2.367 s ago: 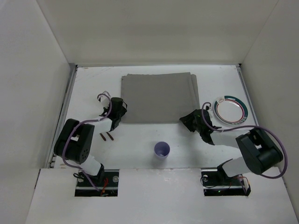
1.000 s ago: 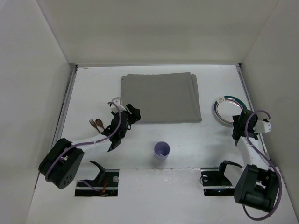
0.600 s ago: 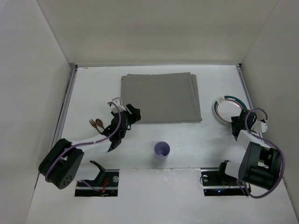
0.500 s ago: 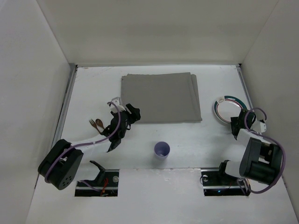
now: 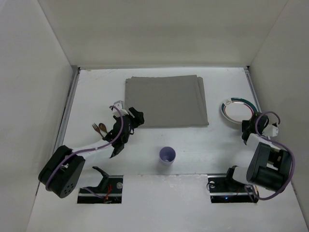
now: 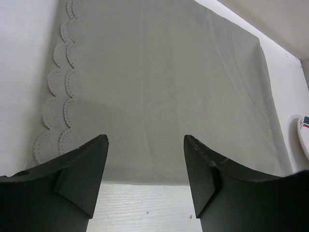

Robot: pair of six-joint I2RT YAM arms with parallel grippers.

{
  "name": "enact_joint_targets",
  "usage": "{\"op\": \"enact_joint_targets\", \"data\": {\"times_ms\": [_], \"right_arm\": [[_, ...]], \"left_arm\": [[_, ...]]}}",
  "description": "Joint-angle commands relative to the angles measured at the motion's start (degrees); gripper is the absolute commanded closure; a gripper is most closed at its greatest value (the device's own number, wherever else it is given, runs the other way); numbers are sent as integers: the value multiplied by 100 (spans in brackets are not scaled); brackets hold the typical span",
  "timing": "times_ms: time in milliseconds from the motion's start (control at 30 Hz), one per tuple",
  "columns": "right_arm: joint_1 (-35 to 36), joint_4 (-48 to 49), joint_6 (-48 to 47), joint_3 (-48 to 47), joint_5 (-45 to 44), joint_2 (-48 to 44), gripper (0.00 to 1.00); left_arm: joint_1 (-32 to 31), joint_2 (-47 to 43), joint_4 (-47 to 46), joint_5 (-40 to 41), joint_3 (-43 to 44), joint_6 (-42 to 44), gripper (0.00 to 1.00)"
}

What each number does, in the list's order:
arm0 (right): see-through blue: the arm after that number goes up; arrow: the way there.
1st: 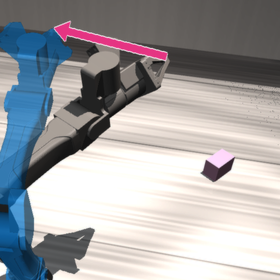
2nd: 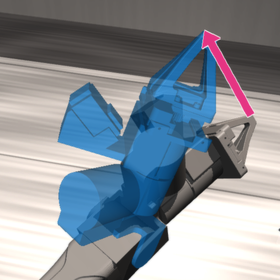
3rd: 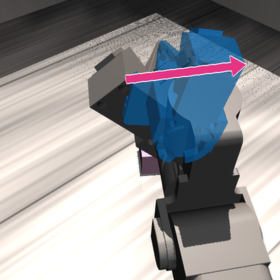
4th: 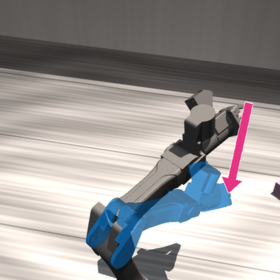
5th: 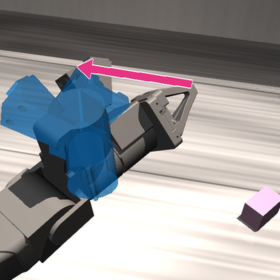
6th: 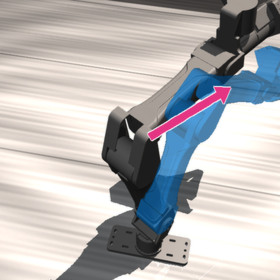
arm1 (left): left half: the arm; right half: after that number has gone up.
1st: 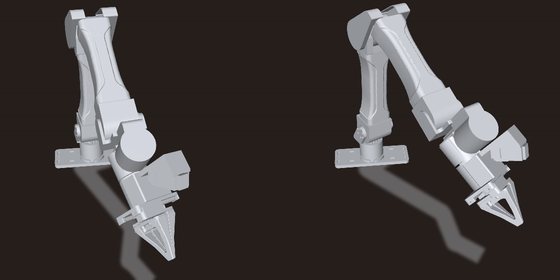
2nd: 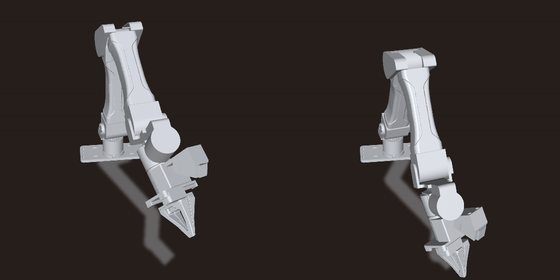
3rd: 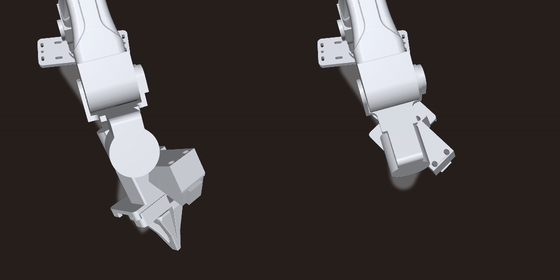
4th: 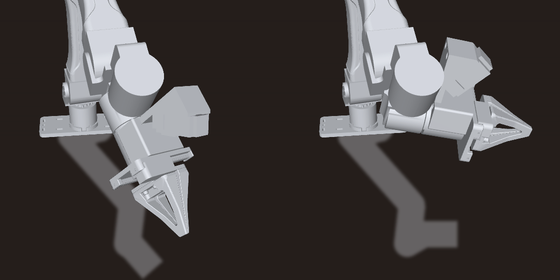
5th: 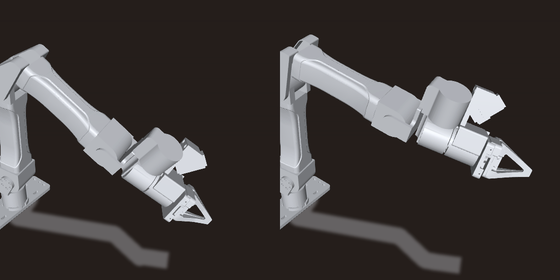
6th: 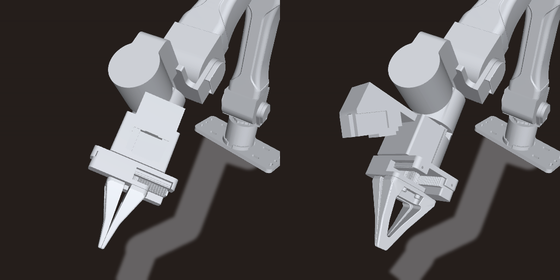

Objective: Set the dinner table for one person

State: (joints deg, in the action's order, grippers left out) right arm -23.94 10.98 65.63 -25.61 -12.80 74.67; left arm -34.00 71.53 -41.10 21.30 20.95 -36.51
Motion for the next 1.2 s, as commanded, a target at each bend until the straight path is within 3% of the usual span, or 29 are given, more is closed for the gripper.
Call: {"op": "enact_joint_targets", "data": {"times_ms": [0, 200, 333, 467, 633, 867, 1167], "right_arm": [[-71, 175, -67, 248, 5, -539, 100], [517, 264, -207, 188, -530, -2025, 100], [1561, 316, -620, -312, -820, -2414, 100], [2914, 755, -1069, -884, -620, -1573, 100], [4146, 1282, -1184, -1937, 355, 421, 100], [4648, 1424, -1026, -2862, 936, 2041, 100], [4701, 1328, -621, -3012, 1376, 2806, 96]], "left_arm": [[56, -218, -319, 94, -117, -58, 38], [56, -43, -337, 50, -65, -84, 38], [196, -24, -311, 32, -65, -93, 38], [284, -192, -311, 76, -126, -76, 39], [302, -200, -311, 120, -161, -84, 43], [372, -350, -311, 287, -240, -31, 49], [329, -332, -328, 366, -240, -14, 49]]}}
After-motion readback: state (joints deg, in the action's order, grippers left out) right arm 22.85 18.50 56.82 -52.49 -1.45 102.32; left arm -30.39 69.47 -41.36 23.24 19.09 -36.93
